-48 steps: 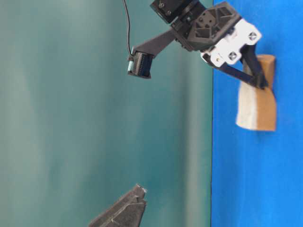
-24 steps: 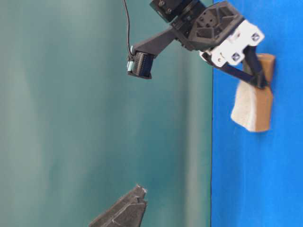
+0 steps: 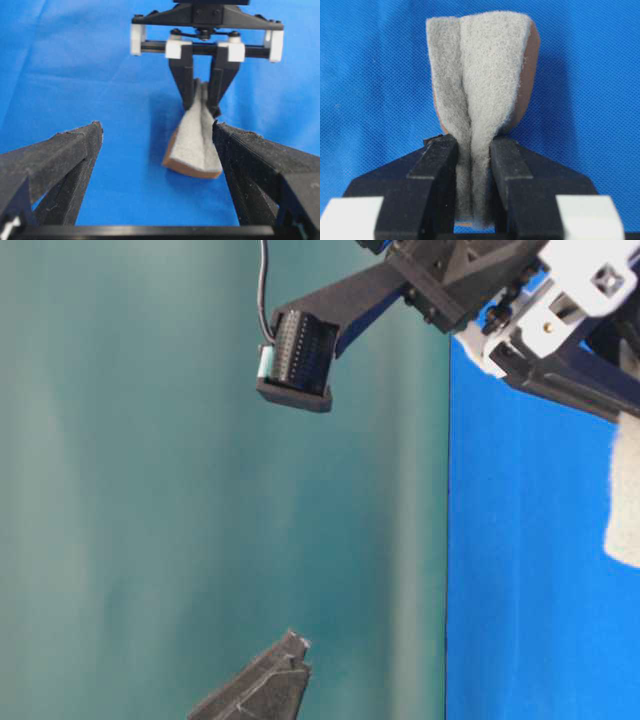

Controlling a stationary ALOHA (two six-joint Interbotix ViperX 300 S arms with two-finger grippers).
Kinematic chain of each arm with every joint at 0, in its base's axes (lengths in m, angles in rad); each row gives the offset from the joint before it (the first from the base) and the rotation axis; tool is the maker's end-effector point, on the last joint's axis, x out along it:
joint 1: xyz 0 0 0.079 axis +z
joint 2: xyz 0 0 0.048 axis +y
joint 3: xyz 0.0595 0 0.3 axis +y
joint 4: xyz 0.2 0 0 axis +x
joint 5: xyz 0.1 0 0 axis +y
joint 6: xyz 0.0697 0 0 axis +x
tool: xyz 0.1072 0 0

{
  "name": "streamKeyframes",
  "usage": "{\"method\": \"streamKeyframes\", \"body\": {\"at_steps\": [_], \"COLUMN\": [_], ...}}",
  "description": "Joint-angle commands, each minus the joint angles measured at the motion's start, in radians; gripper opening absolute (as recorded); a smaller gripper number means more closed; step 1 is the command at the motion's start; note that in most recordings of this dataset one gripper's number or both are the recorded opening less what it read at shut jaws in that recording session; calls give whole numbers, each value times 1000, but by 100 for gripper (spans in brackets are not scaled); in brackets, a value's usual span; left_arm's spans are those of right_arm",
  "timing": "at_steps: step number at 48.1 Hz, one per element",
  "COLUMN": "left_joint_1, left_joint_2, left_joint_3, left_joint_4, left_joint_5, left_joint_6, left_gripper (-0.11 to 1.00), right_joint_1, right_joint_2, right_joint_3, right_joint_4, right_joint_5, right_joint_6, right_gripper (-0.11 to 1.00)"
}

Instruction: Hand over the sponge with the left arm and wipe it with the right arm.

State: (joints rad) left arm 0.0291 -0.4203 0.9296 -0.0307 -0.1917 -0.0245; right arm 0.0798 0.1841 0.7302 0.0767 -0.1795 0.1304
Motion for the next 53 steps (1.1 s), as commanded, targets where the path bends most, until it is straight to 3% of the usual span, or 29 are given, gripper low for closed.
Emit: {"method": "streamKeyframes", "body": {"at_steps": [1, 7, 20, 30, 42, 53], "left_joint_1": [-3, -2, -3, -3, -3, -3], "left_joint_2": [-12, -12, -12, -12, -12, -12], "left_joint_3": [-9, -9, -9, -9, -9, -9], "left_joint_4": [2, 2, 2, 2, 2, 2], "left_joint_5": [-9, -8, -8, -8, -8, -8], "left_joint_6": [0, -3, -9, -8, -3, -2], "left_gripper": [86, 86, 86, 86, 86, 86], "right_joint_1": [-14, -69, -284, -393, -391, -252], "right_joint_2": [-12, -12, -20, -21, -21, -14], "right_joint_3": [-17, -8, 11, 8, 9, 8], "right_joint_4": [0, -3, -51, -63, -63, -40], "right_joint_5": [-3, 5, 12, 12, 12, 12], "right_joint_6": [0, -17, -51, -75, -78, -54], "right_gripper": [23, 23, 23, 23, 23, 23]}}
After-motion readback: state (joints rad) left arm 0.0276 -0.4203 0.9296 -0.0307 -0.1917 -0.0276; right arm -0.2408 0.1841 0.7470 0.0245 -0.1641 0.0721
